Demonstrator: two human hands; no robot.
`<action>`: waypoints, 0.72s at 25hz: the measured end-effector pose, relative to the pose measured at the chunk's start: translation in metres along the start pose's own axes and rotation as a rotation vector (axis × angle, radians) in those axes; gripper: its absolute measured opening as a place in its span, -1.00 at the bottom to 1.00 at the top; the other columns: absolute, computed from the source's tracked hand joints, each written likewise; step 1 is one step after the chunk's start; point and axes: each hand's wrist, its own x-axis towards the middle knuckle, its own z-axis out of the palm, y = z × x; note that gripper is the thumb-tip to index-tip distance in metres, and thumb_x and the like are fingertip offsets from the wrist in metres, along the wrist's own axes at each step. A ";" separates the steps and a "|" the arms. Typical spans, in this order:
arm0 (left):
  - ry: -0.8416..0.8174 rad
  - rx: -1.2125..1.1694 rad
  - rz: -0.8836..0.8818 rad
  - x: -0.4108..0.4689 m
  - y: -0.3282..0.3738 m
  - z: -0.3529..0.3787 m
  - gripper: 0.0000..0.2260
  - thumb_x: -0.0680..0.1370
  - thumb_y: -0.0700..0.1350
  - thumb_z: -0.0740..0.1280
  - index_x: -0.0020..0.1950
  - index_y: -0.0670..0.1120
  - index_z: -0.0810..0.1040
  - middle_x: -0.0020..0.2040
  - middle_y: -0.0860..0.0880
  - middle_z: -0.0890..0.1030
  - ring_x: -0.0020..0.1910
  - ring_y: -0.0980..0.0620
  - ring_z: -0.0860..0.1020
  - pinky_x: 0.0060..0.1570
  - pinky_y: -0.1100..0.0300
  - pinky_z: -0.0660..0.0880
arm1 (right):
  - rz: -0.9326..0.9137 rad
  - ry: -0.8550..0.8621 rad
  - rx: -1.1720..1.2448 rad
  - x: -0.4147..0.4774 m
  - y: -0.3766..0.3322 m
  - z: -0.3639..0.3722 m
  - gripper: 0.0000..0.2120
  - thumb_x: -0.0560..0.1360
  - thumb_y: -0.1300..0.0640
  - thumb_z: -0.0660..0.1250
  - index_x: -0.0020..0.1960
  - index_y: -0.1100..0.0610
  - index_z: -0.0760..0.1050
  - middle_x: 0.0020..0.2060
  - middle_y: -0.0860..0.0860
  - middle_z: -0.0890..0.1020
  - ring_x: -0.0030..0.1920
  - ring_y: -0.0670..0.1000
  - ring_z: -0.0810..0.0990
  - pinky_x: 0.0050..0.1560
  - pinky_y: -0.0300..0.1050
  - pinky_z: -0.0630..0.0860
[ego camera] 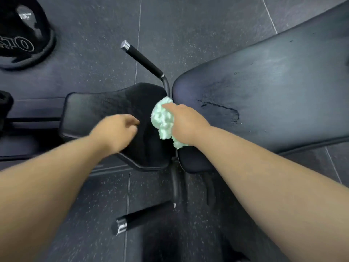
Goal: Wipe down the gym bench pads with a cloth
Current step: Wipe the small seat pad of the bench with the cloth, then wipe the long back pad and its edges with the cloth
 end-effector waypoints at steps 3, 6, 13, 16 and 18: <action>-0.095 -0.347 -0.011 -0.043 0.083 -0.012 -0.77 0.54 -0.11 0.24 0.16 0.03 0.58 0.03 0.05 0.66 0.02 0.03 0.59 0.03 0.15 0.48 | 0.116 0.206 0.124 -0.047 0.012 -0.054 -0.49 0.48 0.29 0.21 0.40 0.01 0.29 0.21 0.11 0.46 0.16 0.16 0.47 0.01 -0.03 0.44; -0.315 -0.859 -0.150 -0.067 0.172 -0.040 -0.67 0.58 -0.19 0.20 0.31 0.06 0.42 0.07 0.01 0.57 -0.04 0.00 0.58 -0.05 0.15 0.54 | 0.243 0.255 0.322 -0.100 0.032 -0.111 -0.55 0.48 0.24 0.24 0.33 -0.04 0.38 0.13 0.06 0.54 0.05 0.10 0.52 -0.11 -0.10 0.44; -0.384 -1.043 -0.141 -0.068 0.341 -0.082 -0.74 0.54 -0.22 0.28 0.20 -0.03 0.54 0.03 -0.08 0.67 -0.09 -0.03 0.64 -0.09 0.08 0.58 | 0.340 0.278 0.933 -0.205 0.106 -0.212 -0.48 0.32 0.25 0.46 0.25 -0.01 0.52 0.03 -0.01 0.66 0.03 0.01 0.64 0.09 -0.02 0.58; -0.347 -0.885 -0.097 -0.067 0.407 -0.094 -0.79 0.53 -0.31 0.19 -0.07 -0.13 0.61 -0.13 -0.13 0.68 -0.24 -0.05 0.65 -0.22 0.10 0.59 | 0.273 0.077 1.265 -0.239 0.154 -0.264 -0.30 0.27 0.31 0.49 0.35 -0.04 0.43 0.12 0.01 0.64 0.13 0.03 0.62 0.14 0.01 0.57; -0.386 -0.826 -0.024 -0.063 0.443 -0.099 -0.74 0.56 -0.28 0.14 -0.03 -0.09 0.61 -0.12 -0.09 0.69 -0.18 -0.05 0.67 -0.17 0.07 0.61 | 0.247 0.022 1.274 -0.258 0.181 -0.295 -0.29 0.27 0.27 0.49 0.35 -0.09 0.41 0.11 -0.03 0.63 0.07 -0.02 0.61 0.02 -0.07 0.56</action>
